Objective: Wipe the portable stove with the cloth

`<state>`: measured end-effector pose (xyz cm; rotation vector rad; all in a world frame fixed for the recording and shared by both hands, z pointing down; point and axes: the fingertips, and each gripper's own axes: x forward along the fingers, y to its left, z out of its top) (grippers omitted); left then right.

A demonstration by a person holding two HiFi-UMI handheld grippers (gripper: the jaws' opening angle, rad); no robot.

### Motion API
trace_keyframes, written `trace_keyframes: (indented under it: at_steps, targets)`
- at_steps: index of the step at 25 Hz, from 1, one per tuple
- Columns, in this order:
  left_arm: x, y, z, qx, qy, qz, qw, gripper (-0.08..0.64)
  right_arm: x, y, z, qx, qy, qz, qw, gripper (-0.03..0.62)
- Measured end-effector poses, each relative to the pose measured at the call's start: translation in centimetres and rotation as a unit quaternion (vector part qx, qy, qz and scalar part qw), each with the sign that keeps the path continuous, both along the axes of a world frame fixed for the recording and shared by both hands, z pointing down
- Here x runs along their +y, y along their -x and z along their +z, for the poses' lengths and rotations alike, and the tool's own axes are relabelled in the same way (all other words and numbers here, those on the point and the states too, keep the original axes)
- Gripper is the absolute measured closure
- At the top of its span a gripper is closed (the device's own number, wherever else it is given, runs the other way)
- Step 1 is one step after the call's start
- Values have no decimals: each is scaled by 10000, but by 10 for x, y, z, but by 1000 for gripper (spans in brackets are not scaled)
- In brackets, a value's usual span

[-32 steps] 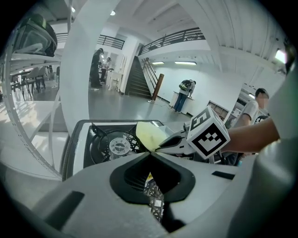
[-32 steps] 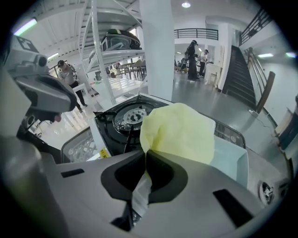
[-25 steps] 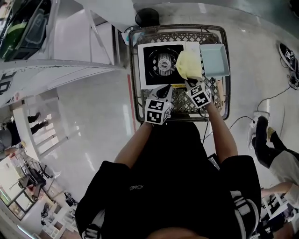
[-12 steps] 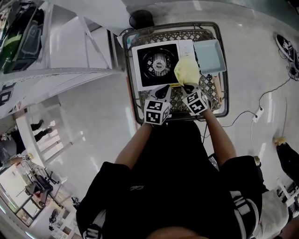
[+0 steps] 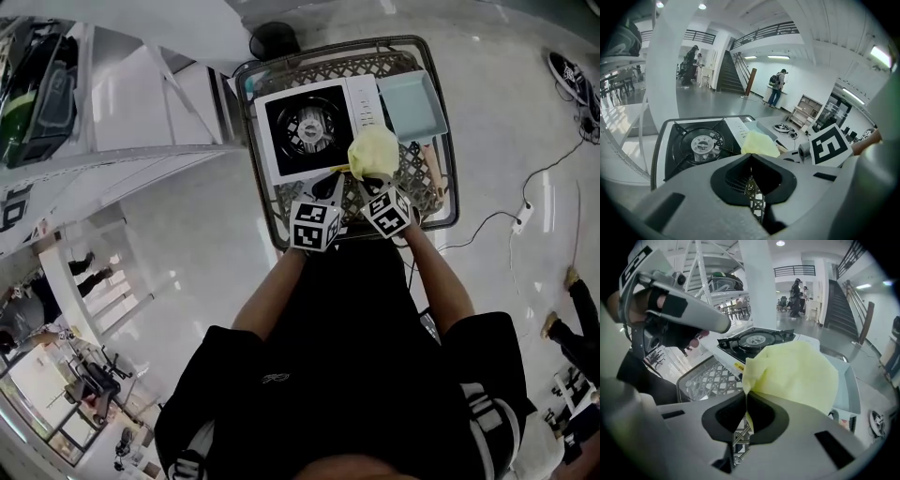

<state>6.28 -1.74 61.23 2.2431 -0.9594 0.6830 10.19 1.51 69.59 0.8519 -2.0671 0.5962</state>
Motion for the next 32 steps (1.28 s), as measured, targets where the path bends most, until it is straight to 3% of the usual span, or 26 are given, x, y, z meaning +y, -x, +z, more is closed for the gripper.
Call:
trace_keyframes:
  at_steps: [12, 17, 22, 27, 32]
  targets:
    - [4, -13, 2, -29, 34, 154, 9999, 543, 26, -4, 8, -44, 115, 196, 9997, 578]
    - [-5, -15, 0, 34, 19, -105, 9999, 543, 14, -14, -19, -181, -341, 313, 9988, 578]
    - [-16, -19, -10, 164, -59, -514, 9985, 543, -15, -37, -83, -432, -898, 354, 9944, 578]
    - [-23, -32, -27, 182, -307, -548, 9979, 543, -77, -67, -148, -302, -1854, 310, 9817, 578]
    - [-49, -42, -40, 185, -468, -694, 9963, 543, -142, -88, -160, -62, -2242, 341, 9739, 578]
